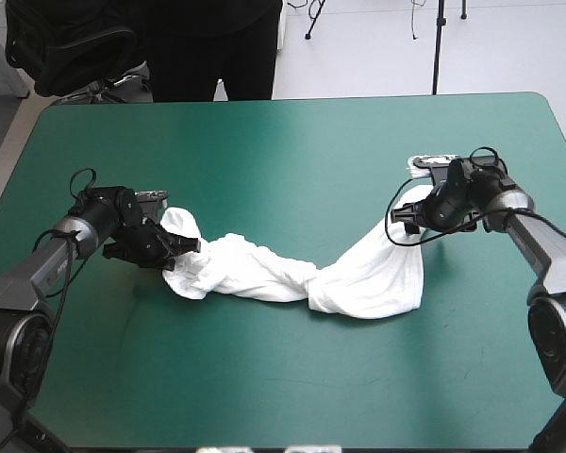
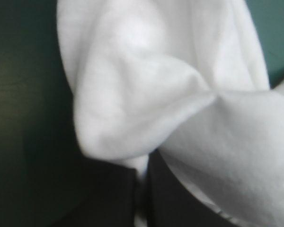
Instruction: Fold the cloth
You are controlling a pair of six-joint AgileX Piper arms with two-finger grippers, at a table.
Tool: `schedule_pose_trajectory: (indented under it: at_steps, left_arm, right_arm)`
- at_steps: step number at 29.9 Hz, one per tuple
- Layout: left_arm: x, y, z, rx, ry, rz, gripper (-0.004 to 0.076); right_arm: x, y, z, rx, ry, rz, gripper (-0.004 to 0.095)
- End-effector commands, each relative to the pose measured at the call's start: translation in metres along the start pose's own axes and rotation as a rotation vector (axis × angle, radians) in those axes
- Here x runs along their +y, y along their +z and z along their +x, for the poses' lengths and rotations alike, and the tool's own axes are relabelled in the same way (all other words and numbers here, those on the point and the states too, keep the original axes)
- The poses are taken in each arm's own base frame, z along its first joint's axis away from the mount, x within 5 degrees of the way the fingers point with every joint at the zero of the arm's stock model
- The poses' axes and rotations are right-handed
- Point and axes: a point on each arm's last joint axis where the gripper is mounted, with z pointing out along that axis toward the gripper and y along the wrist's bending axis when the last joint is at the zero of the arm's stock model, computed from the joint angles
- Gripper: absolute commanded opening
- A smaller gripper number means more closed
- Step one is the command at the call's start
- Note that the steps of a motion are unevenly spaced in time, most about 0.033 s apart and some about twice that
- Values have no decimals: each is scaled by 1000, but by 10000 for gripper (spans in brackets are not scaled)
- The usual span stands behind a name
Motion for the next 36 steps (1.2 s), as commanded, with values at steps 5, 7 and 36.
schedule_pose_trajectory:
  at_steps: [5,7,36]
  left_arm:
    - [-1,-7,-4,-47,7,5,-9]
    - [-1,-7,-4,-47,7,5,-9]
    - [-21,-186,7,-492,128,44,-9]
  right_arm:
    - [3,5,-12,-33,42,-53,601]
    - [5,16,-10,11,59,-68,505]
    - [19,-200,-50,-365,-58,-154,-17]
